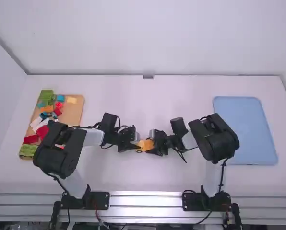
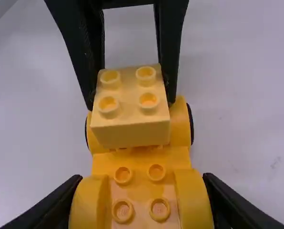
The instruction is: Assemble lego blocks to make yellow taxi
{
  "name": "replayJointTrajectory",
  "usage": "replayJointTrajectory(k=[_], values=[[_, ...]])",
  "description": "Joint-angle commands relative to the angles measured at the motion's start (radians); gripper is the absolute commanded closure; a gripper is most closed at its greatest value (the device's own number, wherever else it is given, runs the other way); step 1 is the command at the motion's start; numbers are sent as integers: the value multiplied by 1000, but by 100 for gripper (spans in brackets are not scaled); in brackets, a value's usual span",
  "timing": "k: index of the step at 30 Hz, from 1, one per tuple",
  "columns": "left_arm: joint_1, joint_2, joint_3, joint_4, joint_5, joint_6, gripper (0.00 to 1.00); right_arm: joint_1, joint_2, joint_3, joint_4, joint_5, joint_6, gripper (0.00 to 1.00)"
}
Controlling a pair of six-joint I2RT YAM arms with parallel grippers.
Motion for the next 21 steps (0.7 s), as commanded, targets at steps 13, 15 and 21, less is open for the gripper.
replayJointTrajectory(k=[13, 15, 21], values=[[2, 11, 5, -18, -5, -10, 53, 5, 15, 7, -13, 29, 21, 39], [3, 11, 5, -18, -1, -10, 41, 6, 15, 7, -13, 29, 21, 39], [3, 8, 5, -6, 6, -10, 39, 6, 15, 7, -13, 29, 21, 39]])
